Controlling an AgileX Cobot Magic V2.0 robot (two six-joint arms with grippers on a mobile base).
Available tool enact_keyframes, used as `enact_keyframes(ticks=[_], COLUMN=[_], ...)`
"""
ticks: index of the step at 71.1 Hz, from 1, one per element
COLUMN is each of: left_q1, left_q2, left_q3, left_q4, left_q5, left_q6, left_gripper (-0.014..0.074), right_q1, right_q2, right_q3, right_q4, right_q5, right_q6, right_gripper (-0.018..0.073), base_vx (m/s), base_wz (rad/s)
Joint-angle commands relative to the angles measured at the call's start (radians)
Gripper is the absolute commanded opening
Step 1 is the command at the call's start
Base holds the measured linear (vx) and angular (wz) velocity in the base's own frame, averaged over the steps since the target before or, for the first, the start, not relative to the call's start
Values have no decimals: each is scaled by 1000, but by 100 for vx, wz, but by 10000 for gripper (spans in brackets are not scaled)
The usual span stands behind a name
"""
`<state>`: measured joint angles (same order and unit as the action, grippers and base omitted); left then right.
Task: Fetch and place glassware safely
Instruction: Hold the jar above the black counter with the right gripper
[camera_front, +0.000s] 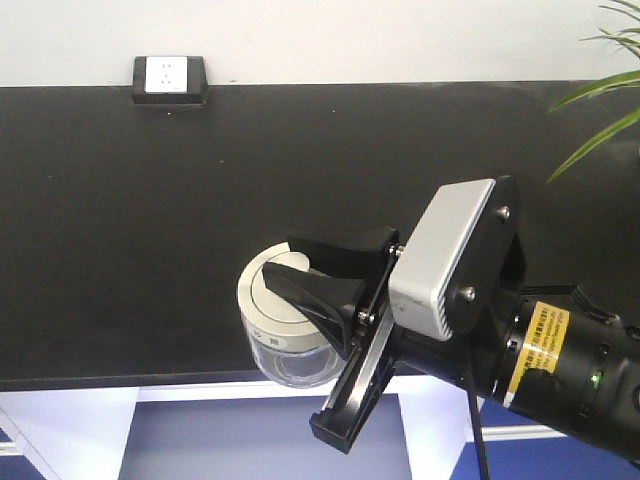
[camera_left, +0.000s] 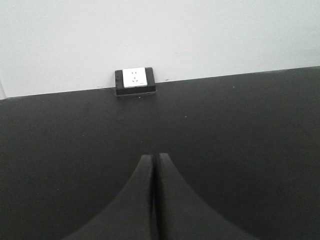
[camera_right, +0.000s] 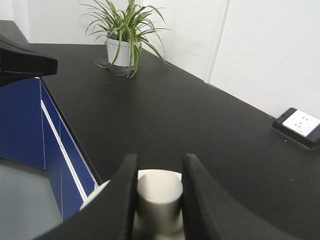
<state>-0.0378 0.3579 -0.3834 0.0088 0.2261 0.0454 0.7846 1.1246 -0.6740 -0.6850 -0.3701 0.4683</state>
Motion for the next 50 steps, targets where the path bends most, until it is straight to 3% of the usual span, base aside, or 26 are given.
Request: enact_keyframes(ticks=[1, 50], left_q1=[3, 3], left_q2=[9, 9], left_q3=[-25, -25], left_q4=[-3, -3], left_q5=[-71, -71], left_q6=[-5, -5], left_gripper=[-7, -7], right_q1=[-1, -1], right_q2=[-23, -23], right_q3=[-35, -35], right_q4=[18, 18], right_q5=[-84, -84], right_q6=[-3, -3], right_gripper=[-1, -1], base_vx=[13, 13], base_wz=[11, 7])
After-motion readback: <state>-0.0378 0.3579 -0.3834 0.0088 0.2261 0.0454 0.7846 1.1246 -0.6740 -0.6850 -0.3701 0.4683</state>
